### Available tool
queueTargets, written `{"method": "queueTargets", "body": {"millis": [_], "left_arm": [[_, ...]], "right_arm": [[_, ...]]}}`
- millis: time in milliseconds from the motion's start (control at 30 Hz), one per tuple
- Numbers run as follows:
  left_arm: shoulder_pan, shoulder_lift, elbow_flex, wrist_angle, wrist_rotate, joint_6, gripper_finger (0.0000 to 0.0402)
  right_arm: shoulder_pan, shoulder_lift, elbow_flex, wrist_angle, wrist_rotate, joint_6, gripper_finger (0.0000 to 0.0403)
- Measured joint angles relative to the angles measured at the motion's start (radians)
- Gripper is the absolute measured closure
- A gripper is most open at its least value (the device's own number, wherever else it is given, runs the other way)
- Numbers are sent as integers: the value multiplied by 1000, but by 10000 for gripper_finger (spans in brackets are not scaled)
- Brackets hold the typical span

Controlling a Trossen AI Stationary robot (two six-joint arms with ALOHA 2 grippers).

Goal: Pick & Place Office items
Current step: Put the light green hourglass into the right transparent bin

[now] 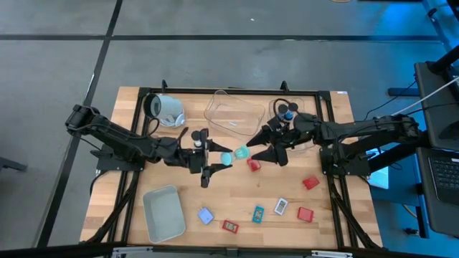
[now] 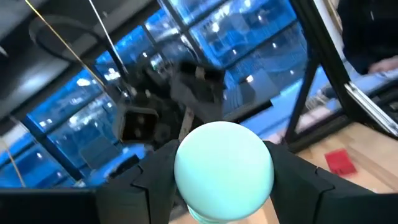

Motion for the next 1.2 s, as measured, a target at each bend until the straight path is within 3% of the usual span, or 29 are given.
{"method": "queueTargets", "body": {"millis": [400,767,1200], "left_arm": [[60,1,1,126,127,89,199],[136,1,1,245,367,117,199],[204,57,1,333,398,130,199]], "right_arm": [[-6,12,1,143,-19,-2,7],[-17,13,0,282,-18,-34,7],[-62,26,0,331,-14,-64,7]]}}
